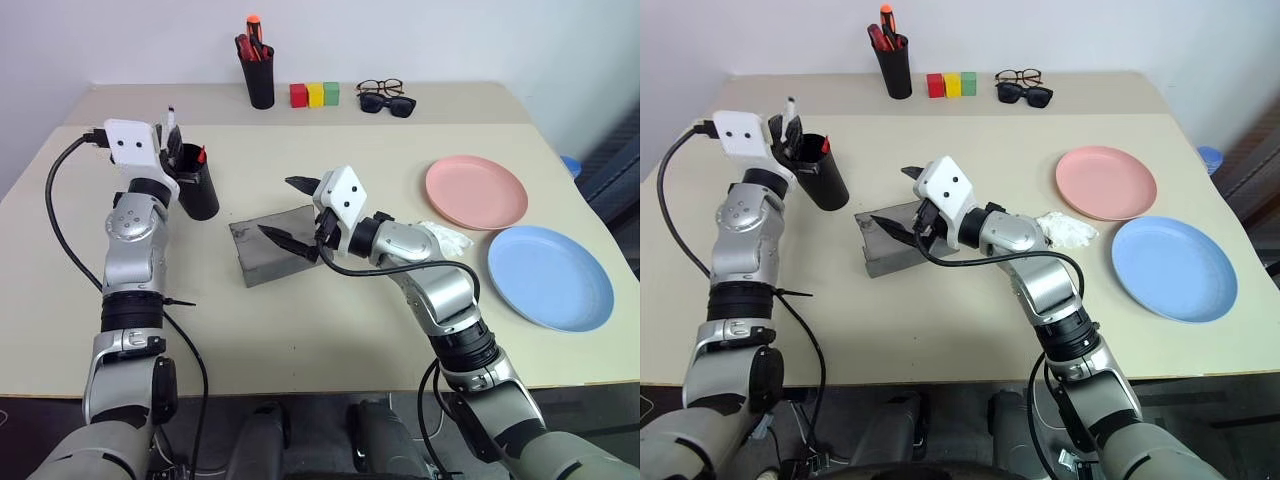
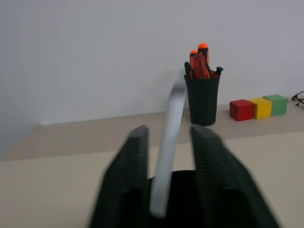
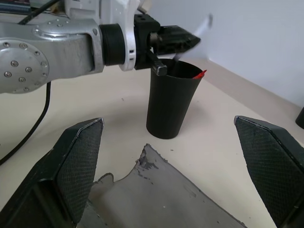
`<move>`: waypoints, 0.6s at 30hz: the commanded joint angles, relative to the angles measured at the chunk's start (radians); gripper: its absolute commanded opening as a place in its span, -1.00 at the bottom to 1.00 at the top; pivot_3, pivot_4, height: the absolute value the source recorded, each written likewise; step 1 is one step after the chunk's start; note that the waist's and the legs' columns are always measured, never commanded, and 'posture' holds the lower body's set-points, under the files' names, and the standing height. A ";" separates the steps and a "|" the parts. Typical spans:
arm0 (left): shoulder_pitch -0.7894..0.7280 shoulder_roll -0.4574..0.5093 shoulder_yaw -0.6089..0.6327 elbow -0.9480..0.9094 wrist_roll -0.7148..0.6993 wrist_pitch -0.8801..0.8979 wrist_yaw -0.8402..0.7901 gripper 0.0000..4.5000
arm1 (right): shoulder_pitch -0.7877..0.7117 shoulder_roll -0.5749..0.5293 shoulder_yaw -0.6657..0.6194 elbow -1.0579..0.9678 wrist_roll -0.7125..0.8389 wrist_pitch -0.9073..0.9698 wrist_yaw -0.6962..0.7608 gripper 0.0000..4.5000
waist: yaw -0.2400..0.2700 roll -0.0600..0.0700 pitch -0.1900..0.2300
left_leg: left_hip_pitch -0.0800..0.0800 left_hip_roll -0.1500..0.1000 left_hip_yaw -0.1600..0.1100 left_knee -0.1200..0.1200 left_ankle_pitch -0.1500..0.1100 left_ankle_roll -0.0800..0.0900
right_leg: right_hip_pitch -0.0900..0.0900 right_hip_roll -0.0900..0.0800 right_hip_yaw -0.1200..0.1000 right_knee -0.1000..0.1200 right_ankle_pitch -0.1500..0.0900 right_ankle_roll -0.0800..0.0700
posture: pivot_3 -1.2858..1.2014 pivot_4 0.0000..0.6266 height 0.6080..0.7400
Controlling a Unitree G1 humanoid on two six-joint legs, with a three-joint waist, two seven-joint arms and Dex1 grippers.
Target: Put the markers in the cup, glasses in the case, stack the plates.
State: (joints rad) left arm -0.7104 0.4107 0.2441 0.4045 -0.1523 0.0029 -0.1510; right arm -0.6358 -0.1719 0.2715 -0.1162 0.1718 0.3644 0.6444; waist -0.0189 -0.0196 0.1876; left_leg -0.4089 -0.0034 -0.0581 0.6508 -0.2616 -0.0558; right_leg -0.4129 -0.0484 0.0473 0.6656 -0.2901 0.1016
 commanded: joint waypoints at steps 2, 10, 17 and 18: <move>-0.005 0.003 0.028 -0.055 -0.020 -0.015 0.009 0.12 | -0.013 0.006 -0.006 -0.040 0.010 -0.012 0.002 1.00 | 0.000 0.000 0.000 | 0.000 0.000 0.000 0.000 0.000 0.000 | 0.000 0.000 0.000 0.000 0.000 0.000 | 0.03 -0.52 1.00; 0.052 0.091 -0.016 -0.376 -0.260 0.248 -0.289 0.37 | -0.006 -0.092 -0.064 -0.048 0.028 -0.015 0.062 1.00 | -0.001 0.000 0.000 | 0.000 0.000 0.000 0.000 0.000 0.000 | 0.000 0.000 0.000 0.000 0.000 0.000 | 0.03 -0.52 1.00; 0.230 0.358 -0.275 -0.653 -0.306 0.618 -0.597 0.97 | 0.076 -0.315 -0.135 -0.106 0.082 0.023 0.203 1.00 | -0.003 0.001 0.000 | 0.002 0.000 0.000 -0.001 0.000 0.001 | 0.003 0.000 0.000 -0.001 0.000 0.000 | 0.03 -0.52 1.00; 0.247 0.377 -0.310 -0.666 -0.294 0.634 -0.621 0.97 | 0.085 -0.334 -0.143 -0.111 0.085 0.027 0.209 1.00 | -0.003 0.001 0.000 | 0.002 0.001 0.000 -0.001 0.000 0.001 | 0.003 0.001 0.000 -0.001 0.000 0.000 | 0.03 -0.52 1.00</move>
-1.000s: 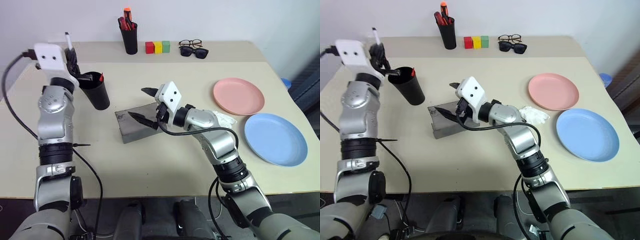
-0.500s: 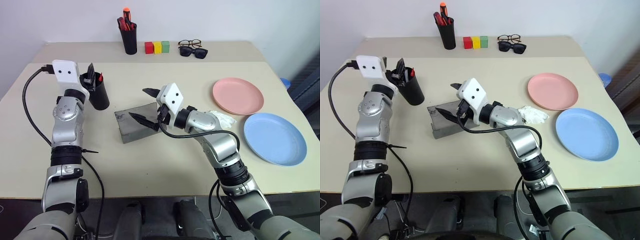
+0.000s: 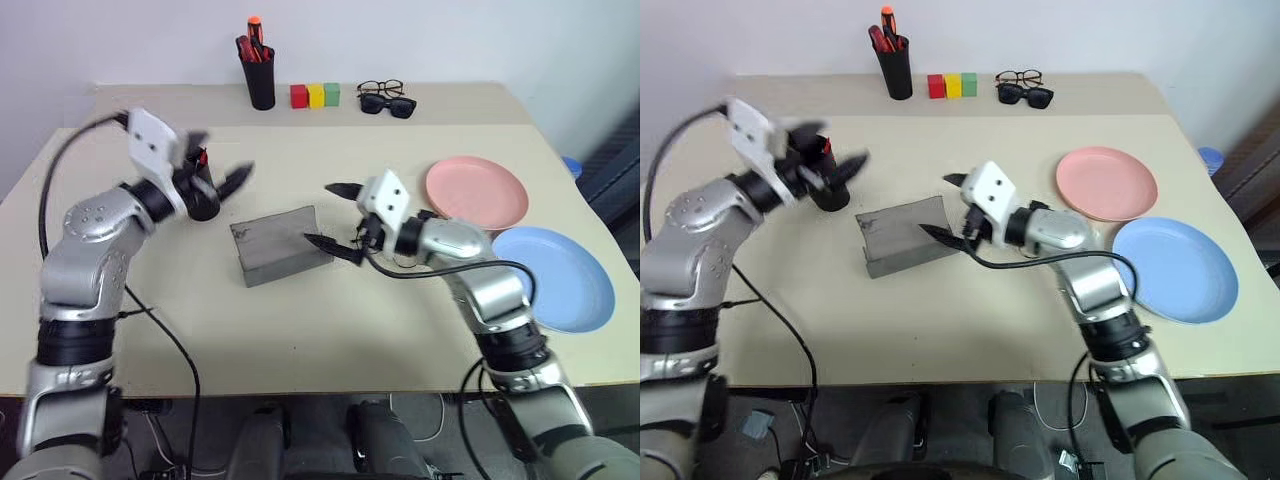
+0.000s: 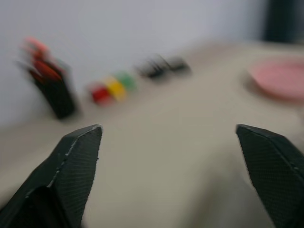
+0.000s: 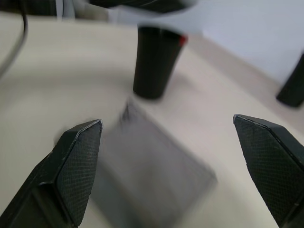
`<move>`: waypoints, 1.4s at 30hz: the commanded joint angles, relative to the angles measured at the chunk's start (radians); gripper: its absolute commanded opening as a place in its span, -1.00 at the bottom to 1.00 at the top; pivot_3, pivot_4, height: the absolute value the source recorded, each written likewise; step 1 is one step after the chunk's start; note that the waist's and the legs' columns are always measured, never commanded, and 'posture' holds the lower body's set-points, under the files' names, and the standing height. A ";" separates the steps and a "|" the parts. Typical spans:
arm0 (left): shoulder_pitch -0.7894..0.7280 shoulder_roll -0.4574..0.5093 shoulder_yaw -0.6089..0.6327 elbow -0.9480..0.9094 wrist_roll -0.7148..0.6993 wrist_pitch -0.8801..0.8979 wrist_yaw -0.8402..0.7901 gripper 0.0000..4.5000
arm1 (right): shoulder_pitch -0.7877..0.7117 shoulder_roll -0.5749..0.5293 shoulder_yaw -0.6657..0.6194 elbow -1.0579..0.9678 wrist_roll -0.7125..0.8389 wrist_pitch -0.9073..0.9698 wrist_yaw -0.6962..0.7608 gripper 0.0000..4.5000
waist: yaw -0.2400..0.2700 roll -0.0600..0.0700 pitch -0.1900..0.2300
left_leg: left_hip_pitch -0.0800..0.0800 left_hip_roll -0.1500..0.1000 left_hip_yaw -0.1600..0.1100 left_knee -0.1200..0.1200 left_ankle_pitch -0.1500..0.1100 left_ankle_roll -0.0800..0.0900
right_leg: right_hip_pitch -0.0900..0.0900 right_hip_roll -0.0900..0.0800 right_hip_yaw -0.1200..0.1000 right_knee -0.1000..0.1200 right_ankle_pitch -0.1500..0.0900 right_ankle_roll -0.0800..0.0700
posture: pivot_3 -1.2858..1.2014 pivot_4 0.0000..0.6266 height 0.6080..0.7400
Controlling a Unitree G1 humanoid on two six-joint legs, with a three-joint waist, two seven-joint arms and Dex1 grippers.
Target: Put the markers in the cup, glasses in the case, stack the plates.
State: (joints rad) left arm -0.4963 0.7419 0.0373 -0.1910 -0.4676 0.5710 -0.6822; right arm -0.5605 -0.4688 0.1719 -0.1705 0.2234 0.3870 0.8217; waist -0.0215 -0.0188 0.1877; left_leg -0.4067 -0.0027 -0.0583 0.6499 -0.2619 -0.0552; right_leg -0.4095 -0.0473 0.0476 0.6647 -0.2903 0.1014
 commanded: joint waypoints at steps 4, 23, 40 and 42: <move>0.024 0.033 -0.210 -0.023 0.093 0.098 -0.100 0.97 | 0.049 -0.091 -0.071 -0.062 0.026 0.006 0.032 1.00 | 0.002 0.001 0.000 | 0.000 0.001 0.000 0.001 0.000 0.000 | 0.000 0.001 0.000 0.000 0.000 0.000 | 0.03 -0.52 1.00; -0.031 -0.023 -0.363 0.092 0.276 -0.143 -0.329 -0.98 | 0.149 -0.118 -0.073 -0.117 0.003 0.005 -0.013 1.00 | 0.006 0.000 0.000 | 0.000 0.000 0.000 0.002 0.000 0.000 | 0.000 0.001 0.000 0.000 0.000 0.000 | 0.03 -0.52 1.00; -0.047 -0.030 -0.292 0.137 0.308 -0.237 -0.393 0.05 | 0.088 -0.194 -0.040 -0.022 -0.107 0.045 -0.010 1.00 | 0.005 0.000 0.000 | -0.001 0.000 0.001 0.003 0.000 0.001 | 0.001 0.001 0.000 0.000 0.000 0.000 | 0.03 -0.52 1.00; -0.039 -0.024 -0.247 0.105 0.279 -0.225 -0.388 0.05 | 0.081 -0.203 -0.029 -0.011 -0.133 0.076 -0.024 1.00 | 0.005 0.000 0.000 | -0.001 0.000 0.001 0.003 0.000 0.001 | 0.001 0.001 0.000 0.000 0.000 0.000 | 0.03 -0.52 1.00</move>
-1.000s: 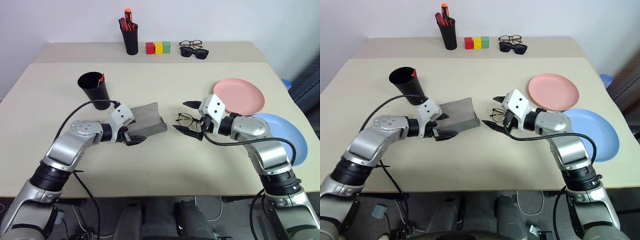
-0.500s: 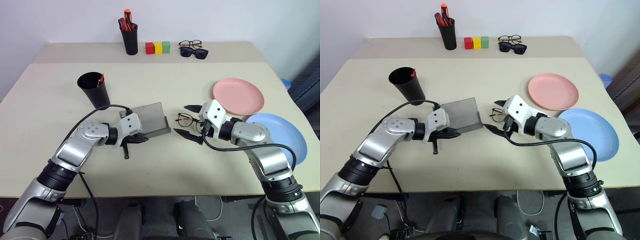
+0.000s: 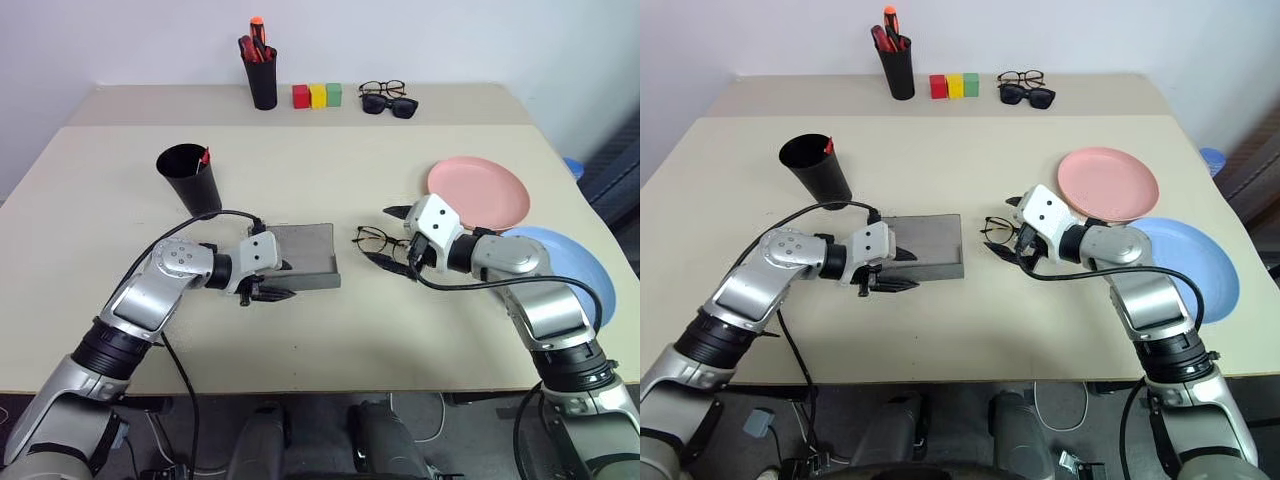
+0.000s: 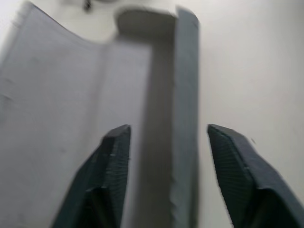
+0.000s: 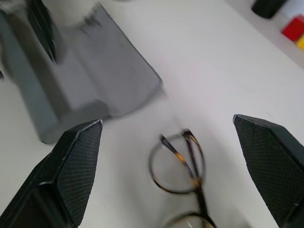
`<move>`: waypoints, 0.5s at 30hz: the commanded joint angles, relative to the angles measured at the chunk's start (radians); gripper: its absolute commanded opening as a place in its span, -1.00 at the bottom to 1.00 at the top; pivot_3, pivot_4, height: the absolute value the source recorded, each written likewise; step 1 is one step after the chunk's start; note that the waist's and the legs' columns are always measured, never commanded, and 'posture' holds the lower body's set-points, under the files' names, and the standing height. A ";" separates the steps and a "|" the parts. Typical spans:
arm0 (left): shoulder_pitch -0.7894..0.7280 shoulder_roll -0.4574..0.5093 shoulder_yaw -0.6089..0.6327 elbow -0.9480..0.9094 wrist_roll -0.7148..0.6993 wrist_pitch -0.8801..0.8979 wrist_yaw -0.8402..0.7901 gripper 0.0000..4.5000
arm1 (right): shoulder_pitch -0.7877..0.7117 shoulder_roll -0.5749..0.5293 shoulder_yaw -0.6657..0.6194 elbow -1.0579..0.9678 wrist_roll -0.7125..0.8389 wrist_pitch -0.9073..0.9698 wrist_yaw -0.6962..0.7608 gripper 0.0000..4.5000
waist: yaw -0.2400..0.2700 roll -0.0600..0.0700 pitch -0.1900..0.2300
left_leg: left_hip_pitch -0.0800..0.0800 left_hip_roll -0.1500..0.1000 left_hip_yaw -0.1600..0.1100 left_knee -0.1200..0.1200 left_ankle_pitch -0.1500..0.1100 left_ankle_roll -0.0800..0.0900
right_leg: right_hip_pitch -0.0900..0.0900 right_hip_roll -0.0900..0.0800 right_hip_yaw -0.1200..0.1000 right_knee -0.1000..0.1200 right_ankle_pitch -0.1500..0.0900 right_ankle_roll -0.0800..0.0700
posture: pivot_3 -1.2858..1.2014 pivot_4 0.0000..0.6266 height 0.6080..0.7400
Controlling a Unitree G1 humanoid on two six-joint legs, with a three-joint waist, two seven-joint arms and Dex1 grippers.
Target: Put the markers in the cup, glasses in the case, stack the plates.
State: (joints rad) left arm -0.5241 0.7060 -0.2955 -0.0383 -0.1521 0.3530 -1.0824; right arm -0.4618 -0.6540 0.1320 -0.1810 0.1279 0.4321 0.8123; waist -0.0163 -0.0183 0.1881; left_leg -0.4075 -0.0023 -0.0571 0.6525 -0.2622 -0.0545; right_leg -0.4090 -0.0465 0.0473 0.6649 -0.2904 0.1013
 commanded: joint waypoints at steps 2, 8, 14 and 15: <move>0.010 0.022 0.134 -0.086 -0.062 0.004 0.019 0.05 | -0.027 -0.014 0.015 0.017 -0.051 0.040 -0.025 1.00 | -0.003 0.000 0.000 | 0.000 0.000 0.000 0.000 0.000 0.000 | 0.000 0.000 0.000 0.000 0.000 0.000 | 0.03 -0.52 1.00; 0.149 0.073 0.302 -0.197 -0.155 0.087 0.053 0.05 | -0.069 0.005 0.060 0.134 -0.118 0.012 -0.044 1.00 | -0.009 0.000 0.000 | 0.001 0.001 0.000 0.000 0.000 0.000 | 0.000 0.000 0.001 0.000 0.000 0.000 | 0.03 -0.52 1.00; 0.257 0.100 0.387 -0.246 -0.178 0.119 0.097 0.05 | -0.115 0.016 0.084 0.218 -0.154 -0.012 -0.040 1.00 | -0.001 0.000 0.000 | 0.000 0.001 0.000 0.000 0.000 0.000 | 0.000 -0.001 0.001 0.000 0.000 0.000 | 0.03 -0.52 1.00; 0.281 0.105 0.397 -0.256 -0.176 0.120 0.104 0.05 | -0.118 0.014 0.087 0.224 -0.157 -0.014 -0.035 1.00 | -0.001 0.000 0.000 | 0.000 0.001 0.000 0.000 0.000 0.000 | 0.000 -0.001 0.001 0.000 0.000 0.000 | 0.03 -0.52 1.00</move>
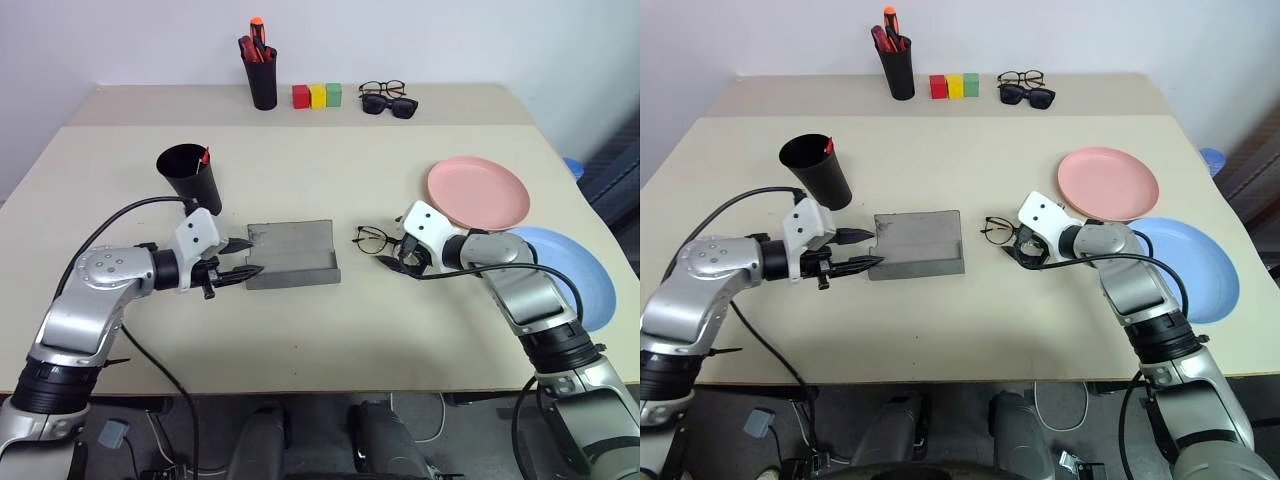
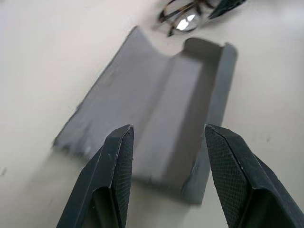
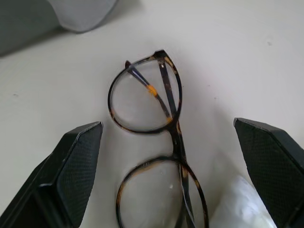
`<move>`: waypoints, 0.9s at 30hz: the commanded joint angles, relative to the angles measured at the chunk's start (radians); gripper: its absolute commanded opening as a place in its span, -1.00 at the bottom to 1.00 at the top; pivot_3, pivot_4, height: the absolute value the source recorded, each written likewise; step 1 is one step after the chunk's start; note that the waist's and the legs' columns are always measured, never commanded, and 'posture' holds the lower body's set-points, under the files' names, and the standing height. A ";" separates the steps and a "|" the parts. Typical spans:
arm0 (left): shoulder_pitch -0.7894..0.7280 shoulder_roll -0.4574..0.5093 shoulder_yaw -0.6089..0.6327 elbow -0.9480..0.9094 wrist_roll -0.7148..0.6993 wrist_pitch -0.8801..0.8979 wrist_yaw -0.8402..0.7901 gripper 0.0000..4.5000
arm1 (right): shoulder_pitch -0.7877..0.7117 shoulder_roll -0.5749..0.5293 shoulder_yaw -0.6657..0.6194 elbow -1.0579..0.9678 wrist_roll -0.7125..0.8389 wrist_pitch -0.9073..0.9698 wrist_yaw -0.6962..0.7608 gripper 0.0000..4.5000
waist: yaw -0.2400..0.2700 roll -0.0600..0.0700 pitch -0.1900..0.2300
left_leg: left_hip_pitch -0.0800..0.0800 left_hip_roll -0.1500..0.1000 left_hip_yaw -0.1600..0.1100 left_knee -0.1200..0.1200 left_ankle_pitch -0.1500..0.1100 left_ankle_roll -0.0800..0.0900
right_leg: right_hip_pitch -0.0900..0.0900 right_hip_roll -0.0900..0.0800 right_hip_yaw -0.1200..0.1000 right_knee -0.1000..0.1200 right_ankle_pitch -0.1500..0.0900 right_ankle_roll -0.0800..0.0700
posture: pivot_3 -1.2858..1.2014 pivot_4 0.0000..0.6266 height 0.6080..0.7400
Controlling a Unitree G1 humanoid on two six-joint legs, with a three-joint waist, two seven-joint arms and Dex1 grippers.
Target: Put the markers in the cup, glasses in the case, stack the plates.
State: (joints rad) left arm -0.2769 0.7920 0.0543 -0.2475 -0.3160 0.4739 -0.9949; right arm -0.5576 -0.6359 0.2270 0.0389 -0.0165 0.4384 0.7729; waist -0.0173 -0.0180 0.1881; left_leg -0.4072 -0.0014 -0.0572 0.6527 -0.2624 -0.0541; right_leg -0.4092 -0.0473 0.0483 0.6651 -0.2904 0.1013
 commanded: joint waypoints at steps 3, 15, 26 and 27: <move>0.087 0.028 0.065 -0.079 -0.016 -0.001 0.030 0.05 | -0.024 -0.012 0.000 0.015 -0.025 -0.026 0.020 1.00 | 0.000 0.000 0.000 | 0.000 0.000 0.000 0.000 0.000 0.000 | 0.000 0.000 0.000 0.000 0.000 0.000 | 0.03 -0.52 1.00; 0.100 0.010 0.064 -0.124 -0.036 0.014 0.093 0.08 | -0.018 -0.031 0.000 0.018 -0.053 -0.029 0.068 -0.04 | 0.000 0.000 0.000 | 0.000 0.000 0.000 0.000 0.000 0.000 | 0.000 0.000 0.000 0.000 0.000 0.000 | 0.03 -0.52 1.00; 0.098 0.009 0.049 -0.123 -0.032 0.007 0.101 0.08 | -0.008 -0.029 -0.008 -0.004 -0.073 -0.026 0.060 -0.97 | -0.001 0.000 0.000 | 0.001 0.000 0.000 0.000 0.000 0.000 | 0.000 0.000 0.000 0.000 0.000 0.000 | 0.03 -0.52 1.00; 0.101 0.009 0.052 -0.121 -0.029 0.005 0.105 0.08 | -0.011 -0.030 -0.008 -0.008 -0.076 -0.032 0.058 -0.97 | -0.001 0.000 0.000 | 0.001 0.000 0.000 0.000 0.000 0.000 | 0.000 0.000 0.000 0.000 0.000 0.000 | 0.03 -0.52 1.00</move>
State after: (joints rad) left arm -0.1714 0.8016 0.0936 -0.3369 -0.3399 0.4923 -0.8980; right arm -0.5669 -0.6549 0.2247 0.0628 -0.0790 0.4149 0.8336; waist -0.0183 -0.0181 0.1878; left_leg -0.4067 -0.0012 -0.0573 0.6525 -0.2625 -0.0540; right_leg -0.4088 -0.0469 0.0480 0.6651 -0.2904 0.1013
